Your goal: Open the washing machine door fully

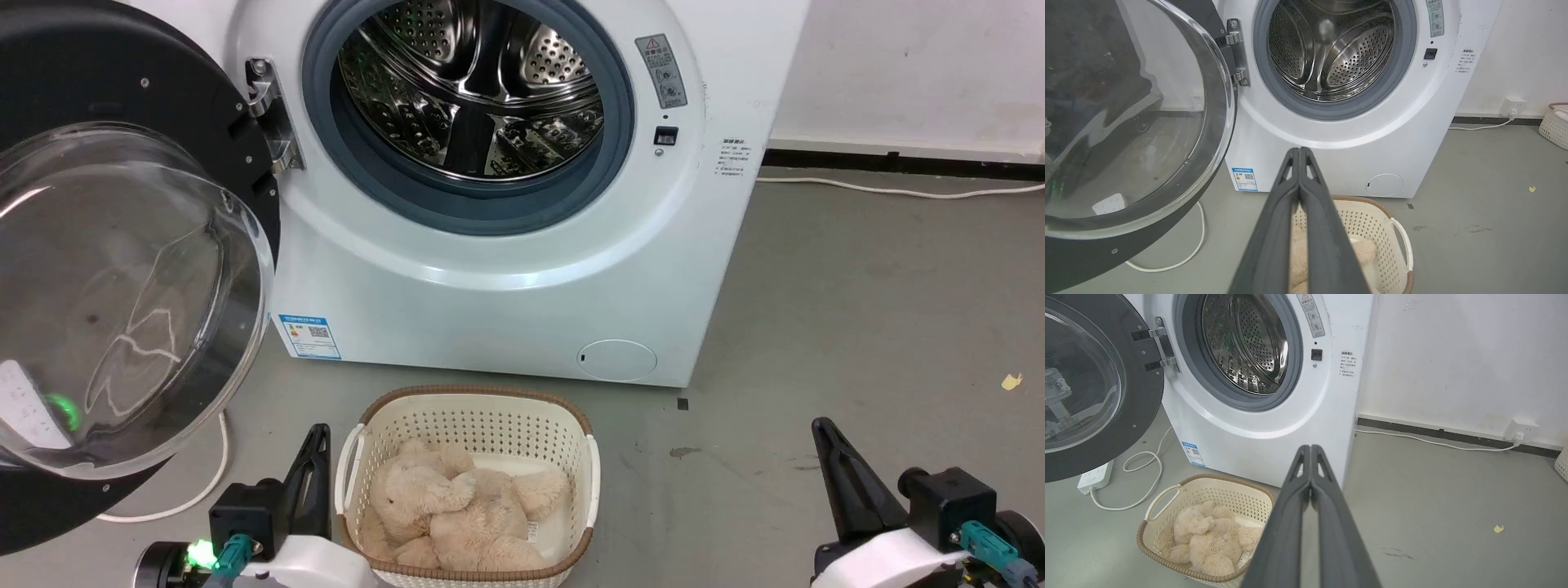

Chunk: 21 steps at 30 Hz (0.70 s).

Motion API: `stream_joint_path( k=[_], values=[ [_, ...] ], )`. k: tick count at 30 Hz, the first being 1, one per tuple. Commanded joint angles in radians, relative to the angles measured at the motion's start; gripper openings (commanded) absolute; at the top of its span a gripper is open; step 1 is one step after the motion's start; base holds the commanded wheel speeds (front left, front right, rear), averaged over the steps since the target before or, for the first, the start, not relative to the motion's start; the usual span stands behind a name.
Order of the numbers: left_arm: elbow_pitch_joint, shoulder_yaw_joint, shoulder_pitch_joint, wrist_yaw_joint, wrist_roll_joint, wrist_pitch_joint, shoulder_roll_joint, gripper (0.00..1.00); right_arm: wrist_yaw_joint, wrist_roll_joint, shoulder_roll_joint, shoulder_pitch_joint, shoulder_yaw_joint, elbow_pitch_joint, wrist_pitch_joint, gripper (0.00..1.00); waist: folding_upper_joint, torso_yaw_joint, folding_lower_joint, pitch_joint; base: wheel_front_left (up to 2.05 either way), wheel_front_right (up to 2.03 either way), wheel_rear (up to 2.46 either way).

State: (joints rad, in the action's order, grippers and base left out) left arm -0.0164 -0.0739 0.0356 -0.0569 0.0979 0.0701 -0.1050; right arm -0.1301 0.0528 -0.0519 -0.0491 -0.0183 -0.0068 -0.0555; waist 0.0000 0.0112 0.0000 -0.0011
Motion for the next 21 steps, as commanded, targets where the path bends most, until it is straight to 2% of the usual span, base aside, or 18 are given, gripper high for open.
stream_joint_path(
  k=[1, 21],
  values=[
    [0.005, 0.01, -0.017, 0.009, -0.015, -0.006, 0.008, 0.0, 0.0, -0.011, 0.001, 0.02, 0.003, 0.003, 0.004, 0.0, 0.0, -0.001, 0.0, 0.0, 0.0, 0.0, 0.0],
    [0.011, 0.043, -0.027, 0.034, -0.058, -0.039, 0.032, 0.0, -0.001, -0.033, 0.001, 0.035, 0.011, 0.005, 0.031, 0.0, 0.0, -0.006, 0.0, 0.001, 0.0, 0.0, 0.0]
  ],
)
